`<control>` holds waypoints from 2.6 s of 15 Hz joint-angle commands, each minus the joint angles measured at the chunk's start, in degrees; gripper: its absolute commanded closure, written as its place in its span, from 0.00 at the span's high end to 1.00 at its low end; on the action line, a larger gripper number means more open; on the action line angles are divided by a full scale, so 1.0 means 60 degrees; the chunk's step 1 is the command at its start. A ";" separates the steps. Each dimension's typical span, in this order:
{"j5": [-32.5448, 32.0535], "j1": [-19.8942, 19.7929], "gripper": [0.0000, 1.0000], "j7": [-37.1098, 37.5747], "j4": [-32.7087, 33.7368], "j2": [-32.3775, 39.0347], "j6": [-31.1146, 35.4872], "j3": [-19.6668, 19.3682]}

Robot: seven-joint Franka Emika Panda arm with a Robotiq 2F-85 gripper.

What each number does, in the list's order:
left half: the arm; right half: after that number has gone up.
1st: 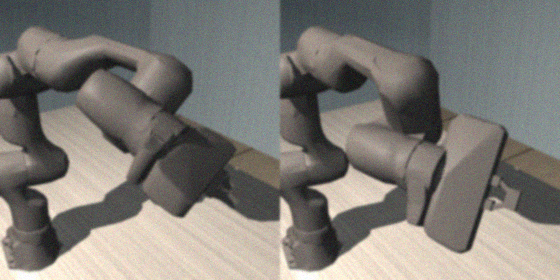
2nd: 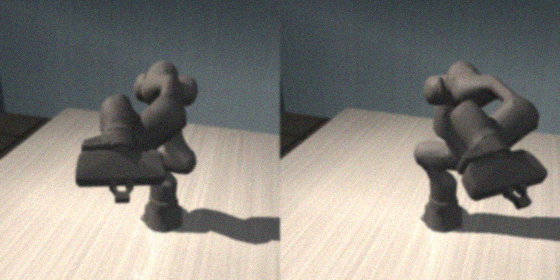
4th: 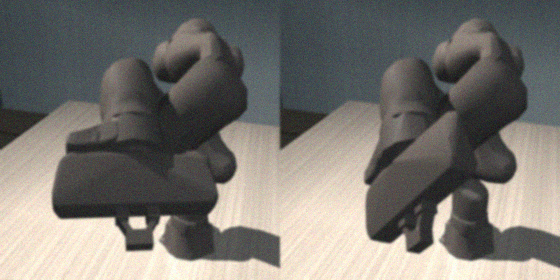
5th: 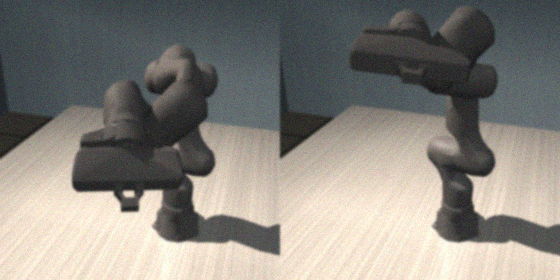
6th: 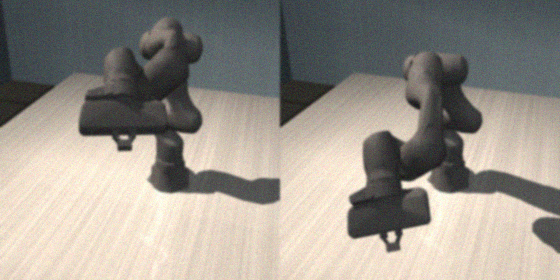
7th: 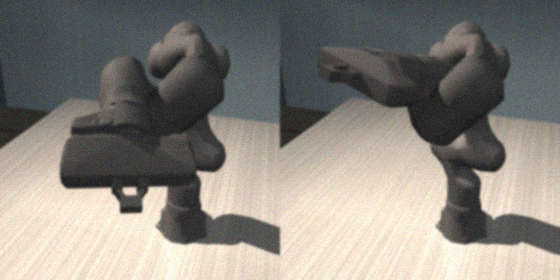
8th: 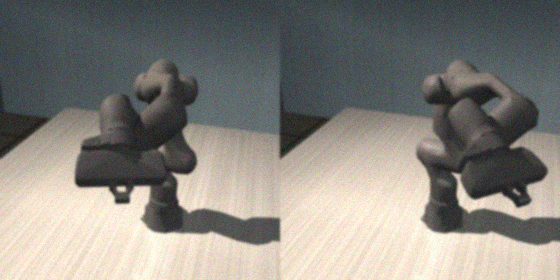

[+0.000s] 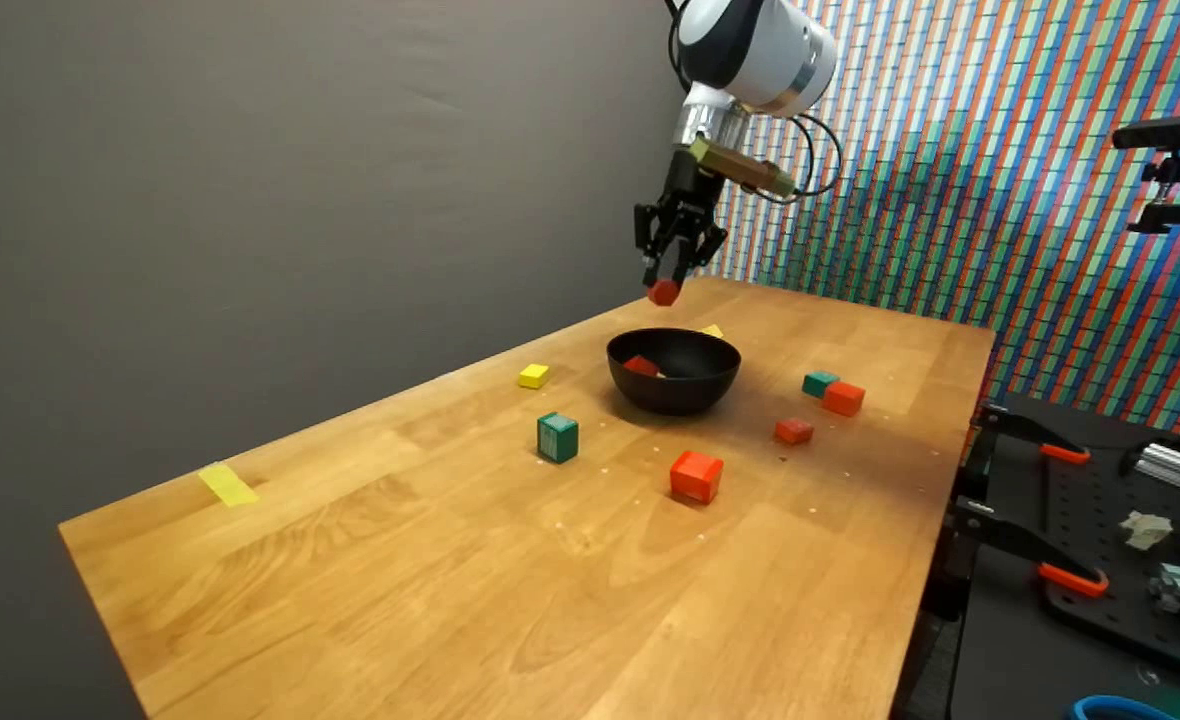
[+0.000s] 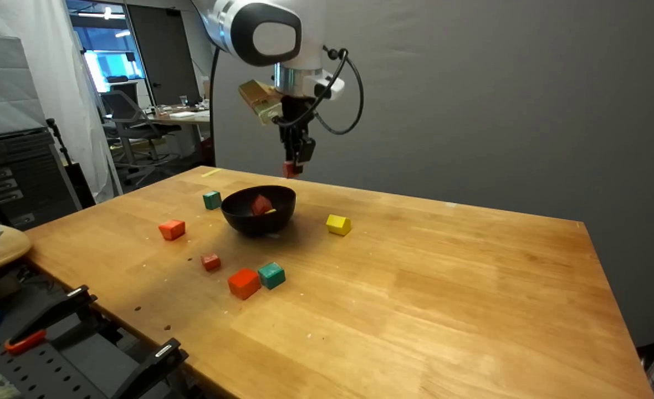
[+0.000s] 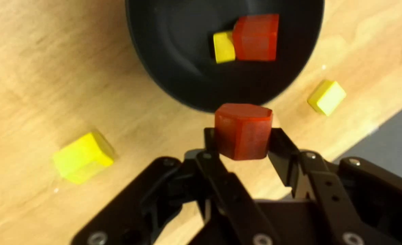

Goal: Take the blocks out of the bowl and put them on the table

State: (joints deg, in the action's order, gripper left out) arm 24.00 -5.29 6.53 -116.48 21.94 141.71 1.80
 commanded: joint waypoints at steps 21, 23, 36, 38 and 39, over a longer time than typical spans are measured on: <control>-0.1360 0.0590 1.00 0.1965 0.0453 0.0514 0.0901 -0.0614; -0.1160 0.0567 1.00 0.1780 0.0414 0.0323 0.0445 -0.0298; -0.0092 0.0512 1.00 0.1426 0.0882 0.1900 -0.1445 0.0321; 0.0002 0.0494 1.00 0.1380 0.0978 0.2126 -0.1456 0.0390; -0.0047 0.0559 1.00 0.1393 0.1038 0.2227 -0.1443 0.0393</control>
State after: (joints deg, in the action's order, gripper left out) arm 22.24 -1.95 16.40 -112.48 33.57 134.19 3.81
